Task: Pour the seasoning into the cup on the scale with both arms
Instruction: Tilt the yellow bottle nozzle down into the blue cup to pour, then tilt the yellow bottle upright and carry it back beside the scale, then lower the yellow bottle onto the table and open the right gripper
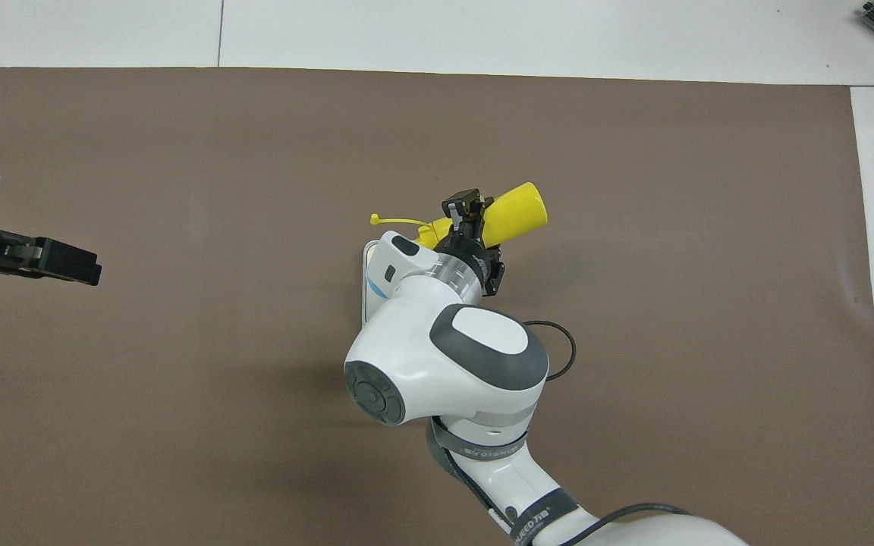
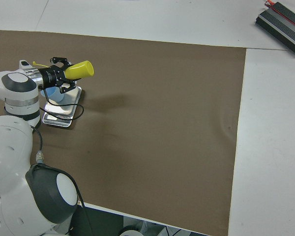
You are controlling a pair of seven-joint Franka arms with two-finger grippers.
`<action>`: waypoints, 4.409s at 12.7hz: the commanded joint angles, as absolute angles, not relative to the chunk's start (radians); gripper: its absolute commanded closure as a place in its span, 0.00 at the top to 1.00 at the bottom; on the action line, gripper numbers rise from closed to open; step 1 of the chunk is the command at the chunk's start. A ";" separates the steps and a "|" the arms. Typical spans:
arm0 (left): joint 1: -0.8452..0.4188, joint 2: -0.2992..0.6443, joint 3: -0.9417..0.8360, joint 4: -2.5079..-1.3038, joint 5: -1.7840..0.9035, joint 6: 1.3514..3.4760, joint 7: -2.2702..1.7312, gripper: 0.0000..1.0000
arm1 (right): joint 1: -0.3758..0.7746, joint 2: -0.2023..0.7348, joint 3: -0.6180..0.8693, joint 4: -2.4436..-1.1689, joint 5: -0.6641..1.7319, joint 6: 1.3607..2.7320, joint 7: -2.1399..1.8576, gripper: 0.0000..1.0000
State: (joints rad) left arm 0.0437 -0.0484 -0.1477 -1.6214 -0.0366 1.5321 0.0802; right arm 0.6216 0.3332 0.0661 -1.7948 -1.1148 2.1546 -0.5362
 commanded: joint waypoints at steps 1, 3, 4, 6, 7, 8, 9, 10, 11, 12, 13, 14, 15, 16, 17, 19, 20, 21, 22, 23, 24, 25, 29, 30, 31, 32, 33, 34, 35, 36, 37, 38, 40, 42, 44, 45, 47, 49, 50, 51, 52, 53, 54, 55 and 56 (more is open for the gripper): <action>0.051 -0.083 -0.144 -1.666 -0.055 1.557 0.077 1.00 | 0.650 0.327 0.071 -1.815 -1.228 2.106 -0.534 0.00; 0.051 -0.083 -0.144 -1.666 -0.054 1.554 0.087 1.00 | 0.672 0.324 0.071 -1.836 -1.328 2.071 -0.534 0.00; 0.051 -0.083 -0.144 -1.666 -0.054 1.551 0.086 1.00 | 0.683 0.319 0.071 -1.842 -1.377 2.054 -0.534 0.00; 0.052 -0.083 -0.143 -1.666 -0.055 1.551 0.080 1.00 | 0.686 0.316 0.071 -1.844 -1.436 2.020 -0.534 0.00; 0.052 -0.083 -0.141 -1.664 -0.054 1.546 0.080 1.00 | 0.686 0.311 0.071 -1.844 -1.460 2.007 -0.534 0.00; 0.052 -0.083 -0.141 -1.664 -0.054 1.543 0.080 1.00 | 0.686 0.311 0.071 -1.844 -1.465 1.997 -0.534 0.00; 0.052 -0.083 -0.140 -1.664 -0.054 1.545 0.081 1.00 | 0.698 0.314 0.071 -1.844 -1.473 1.985 -0.534 0.00; 0.052 -0.083 -0.140 -1.664 -0.054 1.543 0.081 1.00 | 0.704 0.314 0.071 -1.844 -1.483 1.968 -0.534 0.00; 0.052 -0.083 -0.140 -1.664 -0.054 1.542 0.081 1.00 | 0.707 0.316 0.071 -1.844 -1.500 1.954 -0.532 0.00; 0.052 -0.083 -0.140 -1.664 -0.054 1.542 0.081 1.00 | 0.710 0.318 0.071 -1.842 -1.512 1.936 -0.534 0.00; 0.052 -0.083 -0.140 -1.664 -0.054 1.542 0.081 1.00 | 0.713 0.318 0.071 -1.844 -1.516 1.934 -0.534 0.00; 0.052 -0.083 -0.140 -1.664 -0.054 1.542 0.081 1.00 | 0.713 0.318 0.071 -1.844 -1.519 1.934 -0.534 0.00; 0.052 -0.083 -0.140 -1.664 -0.054 1.542 0.081 1.00 | 0.713 0.318 0.071 -1.844 -1.540 1.933 -0.534 0.00; 0.052 -0.083 -0.140 -1.664 -0.054 1.542 0.081 1.00 | 0.713 0.318 0.071 -1.844 -1.548 1.933 -0.532 0.00; 0.052 -0.083 -0.140 -1.664 -0.054 1.542 0.081 1.00 | 0.713 0.318 0.071 -1.844 -1.549 1.933 -0.534 0.00; 0.052 -0.083 -0.140 -1.664 -0.054 1.542 0.081 1.00 | 0.713 0.318 0.071 -1.839 -1.543 1.930 -0.532 0.00; 0.052 -0.083 -0.140 -1.664 -0.054 1.542 0.081 1.00 | 0.713 0.319 0.072 -1.836 -1.536 1.921 -0.531 0.00; 0.052 -0.083 -0.140 -1.664 -0.054 1.542 0.081 1.00 | 0.713 0.319 0.072 -1.835 -1.531 1.919 -0.525 0.00; 0.052 -0.083 -0.140 -1.664 -0.054 1.542 0.081 1.00 | 0.713 0.319 0.074 -1.835 -1.523 1.919 -0.517 0.00; 0.052 -0.083 -0.140 -1.664 -0.054 1.542 0.081 1.00 | 0.713 0.321 0.072 -1.830 -1.481 1.919 -0.506 0.00; 0.052 -0.083 -0.140 -1.664 -0.054 1.542 0.081 1.00 | 0.713 0.319 0.072 -1.822 -1.430 1.922 -0.500 0.00; 0.052 -0.083 -0.140 -1.664 -0.054 1.542 0.081 1.00 | 0.707 0.310 0.074 -1.812 -1.380 1.933 -0.503 0.00; 0.052 -0.083 -0.140 -1.664 -0.054 1.542 0.081 1.00 | 0.638 0.253 0.071 -1.793 -1.104 1.990 -0.503 0.00; 0.052 -0.083 -0.140 -1.664 -0.054 1.542 0.081 1.00 | 0.631 0.253 0.071 -1.783 -1.048 1.990 -0.502 0.00; 0.052 -0.083 -0.140 -1.664 -0.054 1.542 0.081 1.00 | 0.620 0.252 0.069 -1.773 -0.985 1.985 -0.502 0.00; 0.052 -0.083 -0.140 -1.664 -0.054 1.542 0.081 1.00 | 0.594 0.242 0.068 -1.761 -0.891 1.982 -0.502 0.00; 0.052 -0.083 -0.140 -1.664 -0.054 1.542 0.081 1.00 | 0.574 0.233 0.066 -1.758 -0.835 1.982 -0.502 0.00; 0.052 -0.083 -0.140 -1.664 -0.054 1.542 0.081 1.00 | 0.548 0.221 0.066 -1.758 -0.792 1.985 -0.505 0.00; 0.052 -0.083 -0.140 -1.664 -0.054 1.542 0.081 1.00 | 0.520 0.215 0.066 -1.758 -0.723 1.986 -0.508 0.00; 0.052 -0.083 -0.140 -1.664 -0.054 1.542 0.081 1.00 | 0.494 0.200 0.066 -1.759 -0.662 1.988 -0.515 0.00; 0.052 -0.083 -0.140 -1.664 -0.054 1.542 0.081 1.00 | 0.457 0.183 0.067 -1.772 -0.616 1.990 -0.517 0.00; 0.052 -0.083 -0.140 -1.664 -0.054 1.542 0.081 1.00 | 0.427 0.170 0.067 -1.776 -0.554 2.006 -0.531 0.00; 0.052 -0.083 -0.140 -1.664 -0.054 1.542 0.081 1.00 | 0.343 0.134 0.066 -1.843 -0.392 2.121 -0.641 0.00; 0.052 -0.083 -0.140 -1.664 -0.054 1.542 0.081 1.00 | 0.254 0.065 0.067 -1.949 -0.274 2.231 -0.696 0.00; 0.052 -0.083 -0.140 -1.664 -0.054 1.542 0.081 1.00 | 0.195 0.014 0.067 -2.067 -0.122 2.366 -0.788 0.00; 0.052 -0.083 -0.140 -1.664 -0.054 1.542 0.081 1.00 | 0.174 -0.007 0.067 -2.135 -0.033 2.444 -0.866 0.00; 0.052 -0.083 -0.140 -1.664 -0.054 1.542 0.081 1.00 | 0.126 -0.047 0.066 -2.235 0.178 2.545 -1.030 0.00; 0.052 -0.083 -0.140 -1.664 -0.054 1.542 0.081 1.00 | 0.074 -0.060 0.064 -2.267 0.486 2.546 -1.321 0.00; 0.052 -0.083 -0.140 -1.664 -0.054 1.542 0.081 1.00 | 0.034 -0.073 0.063 -2.296 0.650 2.546 -1.459 0.00; 0.052 -0.083 -0.140 -1.664 -0.054 1.542 0.081 1.00 | 0.002 -0.087 0.063 -2.328 0.795 2.543 -1.585 0.00; 0.052 -0.083 -0.140 -1.664 -0.054 1.542 0.081 1.00 | -0.036 -0.090 0.063 -2.348 0.893 2.536 -1.685 0.00; 0.052 -0.083 -0.140 -1.664 -0.054 1.542 0.081 1.00 | -0.073 -0.089 0.063 -2.362 0.990 2.511 -1.791 0.00; 0.052 -0.083 -0.140 -1.664 -0.054 1.542 0.081 1.00 | -0.115 -0.078 0.061 -2.365 1.074 2.467 -1.886 0.00; 0.052 -0.083 -0.140 -1.664 -0.054 1.542 0.081 1.00 | -0.165 -0.058 0.061 -2.367 1.125 2.421 -1.972 0.00; 0.052 -0.083 -0.140 -1.664 -0.054 1.542 0.081 1.00 | -0.198 -0.045 0.061 -2.365 1.164 2.380 -2.026 0.00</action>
